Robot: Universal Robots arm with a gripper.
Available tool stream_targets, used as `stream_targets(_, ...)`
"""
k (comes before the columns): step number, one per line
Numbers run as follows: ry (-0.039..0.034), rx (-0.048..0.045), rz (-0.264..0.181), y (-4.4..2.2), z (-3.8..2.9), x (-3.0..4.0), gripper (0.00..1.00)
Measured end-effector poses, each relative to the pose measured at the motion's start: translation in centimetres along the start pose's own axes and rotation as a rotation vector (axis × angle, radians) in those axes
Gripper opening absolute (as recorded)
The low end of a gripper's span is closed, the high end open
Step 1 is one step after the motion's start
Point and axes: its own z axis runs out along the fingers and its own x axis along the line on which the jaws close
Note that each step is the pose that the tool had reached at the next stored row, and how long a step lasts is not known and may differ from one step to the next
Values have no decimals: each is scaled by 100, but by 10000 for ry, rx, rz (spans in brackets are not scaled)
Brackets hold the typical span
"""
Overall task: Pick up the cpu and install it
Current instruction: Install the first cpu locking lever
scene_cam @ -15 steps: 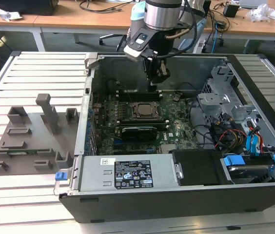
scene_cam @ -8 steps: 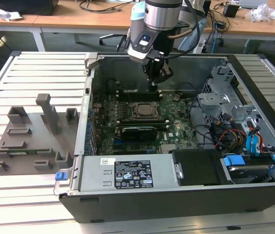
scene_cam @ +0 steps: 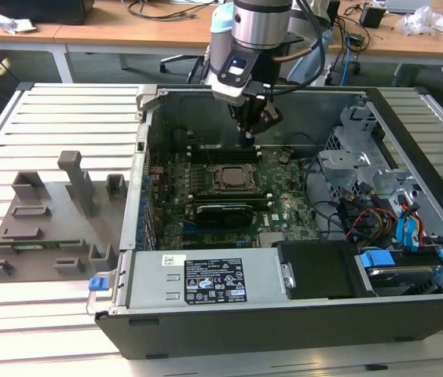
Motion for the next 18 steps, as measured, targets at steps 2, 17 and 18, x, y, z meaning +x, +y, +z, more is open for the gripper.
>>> stream_targets(2, -6, -15, -176, 0, 0, 0, 11)
stream_targets(17, -65, -147, -1759, 0, 0, 0, 11)
stream_targets(18, -67, -152, -1830, 0, 0, 0, 11)
